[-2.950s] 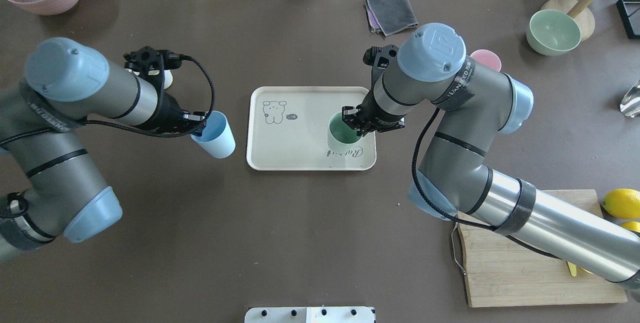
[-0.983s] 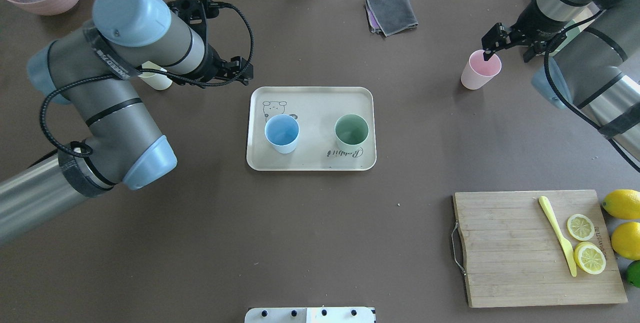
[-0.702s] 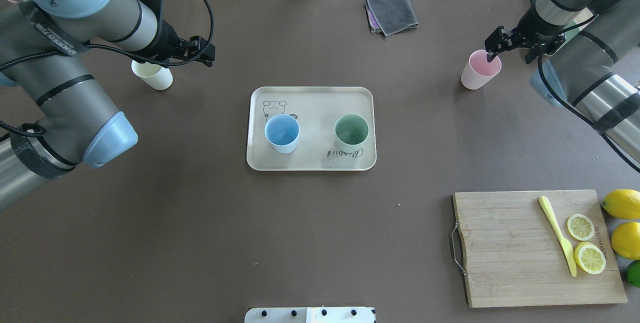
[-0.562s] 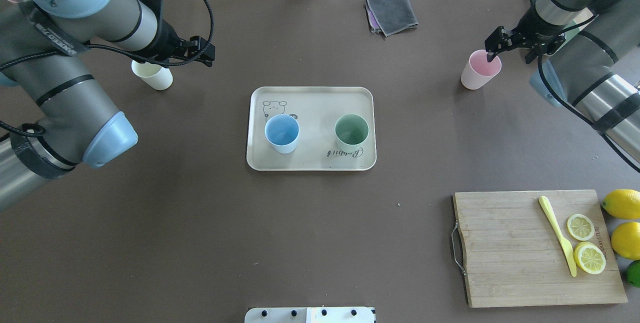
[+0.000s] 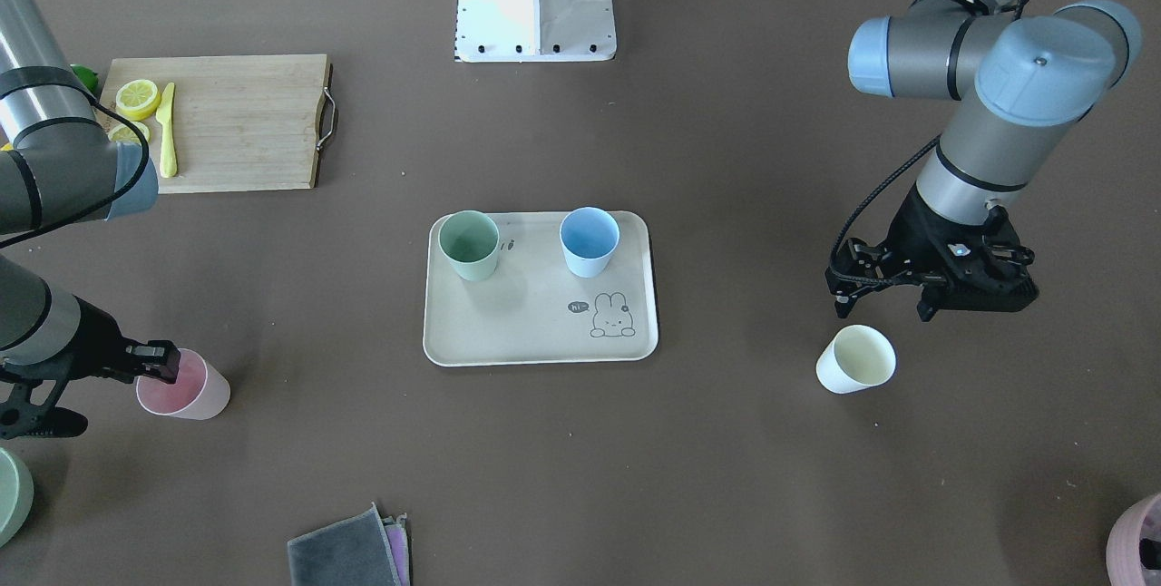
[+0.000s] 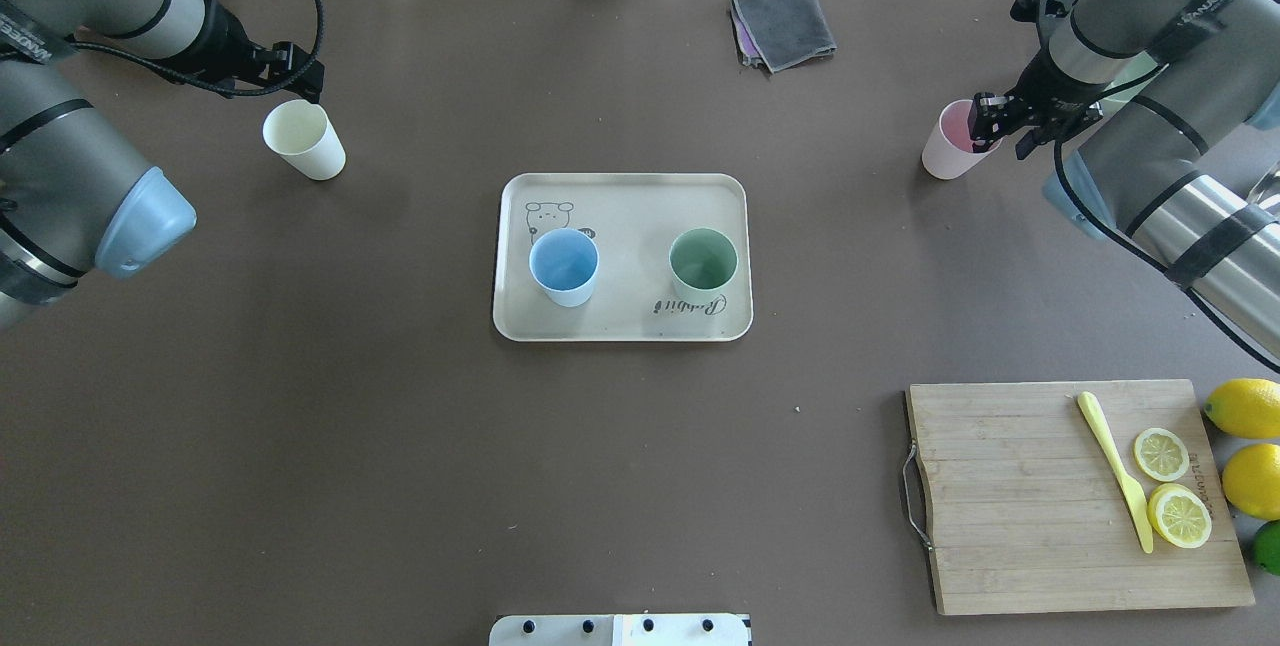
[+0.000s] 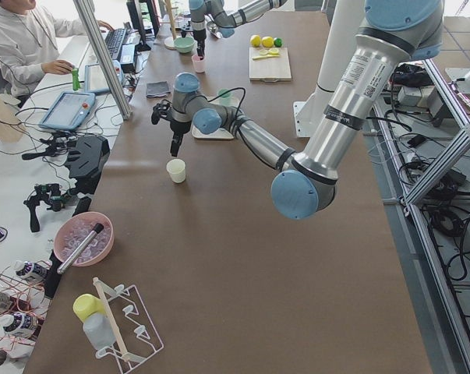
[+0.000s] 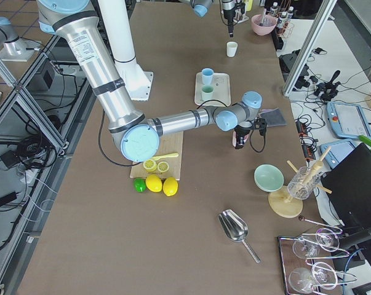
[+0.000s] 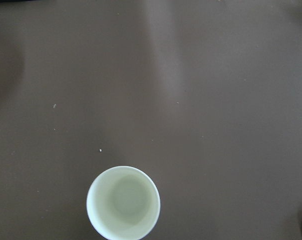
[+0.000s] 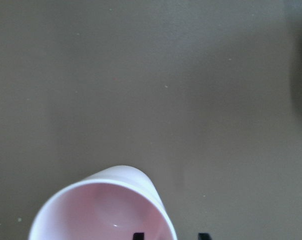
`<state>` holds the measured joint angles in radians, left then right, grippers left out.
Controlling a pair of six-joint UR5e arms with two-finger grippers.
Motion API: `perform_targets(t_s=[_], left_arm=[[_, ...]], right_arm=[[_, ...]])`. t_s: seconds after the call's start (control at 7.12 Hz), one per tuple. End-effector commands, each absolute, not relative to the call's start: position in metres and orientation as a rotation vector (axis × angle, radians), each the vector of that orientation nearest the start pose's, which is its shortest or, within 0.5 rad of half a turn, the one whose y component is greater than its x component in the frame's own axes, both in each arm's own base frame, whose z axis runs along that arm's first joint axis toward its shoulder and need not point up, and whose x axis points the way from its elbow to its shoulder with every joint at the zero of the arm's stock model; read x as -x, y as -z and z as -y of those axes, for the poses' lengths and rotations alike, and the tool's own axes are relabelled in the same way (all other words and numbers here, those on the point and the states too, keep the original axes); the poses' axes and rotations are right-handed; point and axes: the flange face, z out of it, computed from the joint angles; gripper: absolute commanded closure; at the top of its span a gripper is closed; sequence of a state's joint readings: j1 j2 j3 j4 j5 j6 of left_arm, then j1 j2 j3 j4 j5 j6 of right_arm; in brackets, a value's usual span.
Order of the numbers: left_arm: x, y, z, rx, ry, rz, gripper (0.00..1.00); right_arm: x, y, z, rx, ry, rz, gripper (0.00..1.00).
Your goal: Place all cups on tray
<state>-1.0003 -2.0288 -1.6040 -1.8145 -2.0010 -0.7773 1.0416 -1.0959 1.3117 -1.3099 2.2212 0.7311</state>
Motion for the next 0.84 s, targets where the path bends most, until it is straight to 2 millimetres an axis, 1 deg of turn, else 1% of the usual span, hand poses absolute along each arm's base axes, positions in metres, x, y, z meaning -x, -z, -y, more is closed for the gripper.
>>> perform_targets(t_s=[0.0, 0.14, 0.28, 0.42, 0.56, 0.7], left_arm=[[-0.27, -0.42, 0.65, -0.31, 0.045, -0.747, 0.03], [-0.276, -0.439, 0.658, -0.289, 0.044, -0.75, 0.05], [-0.279, -0.44, 0.662, -0.297, 0.046, -0.762, 0.05], [-0.29, -0.443, 0.656, -0.291, 0.031, -0.766, 0.05], [-0.3, -0.447, 0.647, -0.287, 0.011, -0.782, 0.05], [-0.308, -0.446, 0.643, -0.271, -0.007, -0.803, 0.05]], right_arm=[[0.327, -0.413, 0.642, -0.004, -0.073, 0.845, 1.0], [0.348, -0.361, 0.644, 0.005, -0.103, 0.871, 1.0], [0.367, -0.317, 0.642, 0.014, -0.117, 0.89, 1.0], [0.393, -0.286, 0.632, 0.029, -0.136, 0.91, 1.0], [0.416, -0.263, 0.621, 0.037, -0.144, 0.926, 1.0], [0.439, -0.246, 0.61, 0.034, -0.16, 0.926, 1.0]])
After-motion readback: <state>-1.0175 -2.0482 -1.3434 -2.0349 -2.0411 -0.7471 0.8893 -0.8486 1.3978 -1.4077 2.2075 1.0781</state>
